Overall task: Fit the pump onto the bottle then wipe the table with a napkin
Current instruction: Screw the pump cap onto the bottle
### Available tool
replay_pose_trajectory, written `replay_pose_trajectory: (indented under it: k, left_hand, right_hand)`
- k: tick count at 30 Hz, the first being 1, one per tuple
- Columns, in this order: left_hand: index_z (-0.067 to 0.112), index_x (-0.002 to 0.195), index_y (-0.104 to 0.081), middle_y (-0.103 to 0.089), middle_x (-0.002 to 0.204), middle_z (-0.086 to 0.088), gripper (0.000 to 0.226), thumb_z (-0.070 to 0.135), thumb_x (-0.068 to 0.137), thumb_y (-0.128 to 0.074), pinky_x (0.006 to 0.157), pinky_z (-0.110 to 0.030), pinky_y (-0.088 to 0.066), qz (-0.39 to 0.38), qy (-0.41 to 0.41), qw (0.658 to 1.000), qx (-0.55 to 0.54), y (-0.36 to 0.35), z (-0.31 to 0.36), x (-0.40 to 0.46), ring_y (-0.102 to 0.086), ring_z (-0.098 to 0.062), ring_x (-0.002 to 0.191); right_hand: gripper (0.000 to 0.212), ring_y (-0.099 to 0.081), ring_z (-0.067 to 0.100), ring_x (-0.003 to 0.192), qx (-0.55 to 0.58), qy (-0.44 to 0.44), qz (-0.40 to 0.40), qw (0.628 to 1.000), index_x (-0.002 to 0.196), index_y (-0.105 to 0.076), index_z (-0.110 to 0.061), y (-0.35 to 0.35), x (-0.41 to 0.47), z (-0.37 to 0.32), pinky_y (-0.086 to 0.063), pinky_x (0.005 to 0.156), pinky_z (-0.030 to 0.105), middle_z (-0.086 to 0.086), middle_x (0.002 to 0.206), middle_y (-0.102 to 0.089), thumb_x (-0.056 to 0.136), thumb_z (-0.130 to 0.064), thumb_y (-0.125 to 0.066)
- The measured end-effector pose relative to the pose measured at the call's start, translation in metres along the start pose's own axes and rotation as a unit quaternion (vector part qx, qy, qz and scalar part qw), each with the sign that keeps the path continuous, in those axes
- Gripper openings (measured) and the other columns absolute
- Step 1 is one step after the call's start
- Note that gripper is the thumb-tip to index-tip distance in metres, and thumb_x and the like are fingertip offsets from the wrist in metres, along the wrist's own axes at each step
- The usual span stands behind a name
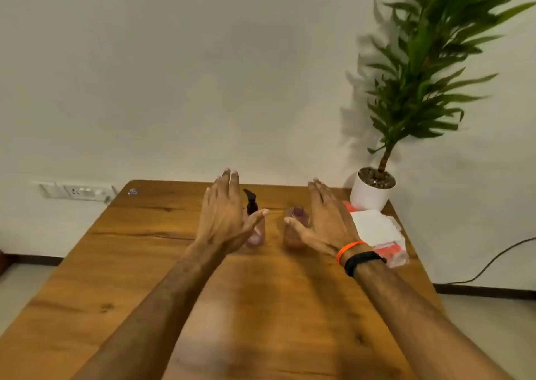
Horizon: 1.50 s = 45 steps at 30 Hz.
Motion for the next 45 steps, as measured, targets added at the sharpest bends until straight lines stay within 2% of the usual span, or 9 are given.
replay_pose_trajectory:
  k: [9,12,17,21,25,30,33,39,45]
  left_hand:
    - [0.003,0.151,-0.009,-0.019,0.159,-0.018,0.109,0.061,0.078,-0.065,0.115,-0.045,-0.029,-0.005,0.059,0.99,-0.125,-0.1,-0.03,0.0,-0.027,-0.032,0.145]
    - [0.008,0.152,-0.014,-0.034,0.154,-0.015,0.11,0.051,0.073,-0.077,0.109,-0.041,-0.037,0.006,0.095,0.974,-0.206,-0.117,-0.037,0.007,-0.04,-0.031,0.138]
    - [0.011,0.148,-0.02,-0.057,0.135,-0.011,0.105,0.04,0.069,-0.083,0.101,-0.038,-0.047,0.03,0.107,0.958,-0.263,-0.133,-0.037,0.015,-0.058,-0.029,0.119]
    - [0.01,0.147,-0.021,-0.058,0.134,-0.011,0.104,0.038,0.069,-0.084,0.099,-0.036,-0.048,0.041,0.1,0.957,-0.268,-0.133,-0.036,0.014,-0.06,-0.028,0.117]
    - [0.01,0.148,-0.019,-0.059,0.132,-0.011,0.105,0.038,0.069,-0.084,0.087,-0.026,-0.044,0.045,0.102,0.958,-0.263,-0.131,-0.036,0.0,-0.062,-0.027,0.111]
    - [0.01,0.147,-0.019,-0.059,0.13,-0.01,0.106,0.037,0.069,-0.084,0.088,-0.027,-0.044,0.049,0.095,0.957,-0.271,-0.125,-0.033,-0.023,-0.061,-0.024,0.111]
    - [0.009,0.147,-0.021,-0.061,0.127,-0.01,0.105,0.038,0.068,-0.085,0.085,-0.025,-0.044,0.06,0.088,0.957,-0.271,-0.12,-0.031,-0.039,-0.059,-0.016,0.099]
    - [0.009,0.147,-0.024,-0.061,0.128,-0.01,0.104,0.038,0.068,-0.085,0.084,-0.025,-0.045,0.078,0.091,0.955,-0.272,-0.115,-0.035,-0.058,-0.063,-0.022,0.104]
    - [0.011,0.147,-0.023,-0.056,0.133,-0.012,0.104,0.04,0.067,-0.084,0.099,-0.042,-0.049,0.064,0.102,0.952,-0.28,-0.116,-0.037,-0.064,-0.059,-0.028,0.117]
  right_hand:
    - [0.104,-0.032,0.032,0.142,0.113,-0.114,0.017,0.987,0.153,-0.014,-0.014,-0.096,0.007,0.035,-0.034,0.112,0.043,0.013,0.156,-0.031,0.077,-0.062,-0.066]
    - [0.095,-0.045,0.032,0.132,0.151,-0.133,0.047,0.978,0.148,-0.026,-0.017,-0.105,0.014,0.042,-0.042,0.104,0.042,0.011,0.146,-0.045,0.074,-0.058,-0.071]
    - [0.07,-0.059,0.022,0.111,0.176,-0.117,0.098,0.973,0.127,-0.05,-0.021,-0.11,0.018,0.045,-0.047,0.087,0.029,0.002,0.124,-0.063,0.071,-0.053,-0.077]
    - [0.071,-0.063,0.019,0.106,0.196,-0.108,0.113,0.968,0.124,-0.056,-0.018,-0.104,0.016,0.046,-0.054,0.09,0.032,0.001,0.118,-0.067,0.067,-0.052,-0.08]
    - [0.07,-0.063,0.019,0.106,0.196,-0.106,0.109,0.969,0.123,-0.057,-0.018,-0.099,0.004,0.047,-0.055,0.091,0.034,0.001,0.117,-0.067,0.066,-0.052,-0.081]
    - [0.07,-0.062,0.019,0.107,0.196,-0.102,0.105,0.97,0.122,-0.058,-0.02,-0.092,-0.019,0.053,-0.055,0.092,0.037,-0.001,0.118,-0.066,0.065,-0.052,-0.081]
    - [0.069,-0.062,0.018,0.105,0.199,-0.104,0.106,0.969,0.121,-0.057,-0.021,-0.089,-0.034,0.057,-0.055,0.091,0.037,-0.002,0.116,-0.066,0.064,-0.052,-0.081]
    - [0.072,-0.061,0.018,0.106,0.192,-0.102,0.115,0.969,0.122,-0.056,-0.021,-0.085,-0.052,0.061,-0.053,0.091,0.033,-0.001,0.118,-0.066,0.063,-0.055,-0.079]
    - [0.078,-0.06,0.021,0.111,0.184,-0.092,0.084,0.975,0.126,-0.051,-0.02,-0.085,-0.054,0.058,-0.053,0.095,0.037,0.002,0.123,-0.064,0.065,-0.06,-0.078]
Point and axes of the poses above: each hand's wrist, its own x-axis towards the middle knuckle, its own y-axis out of the back of the hand, z = x × y, the point moved 6 cm from there along x, towards the middle knuckle
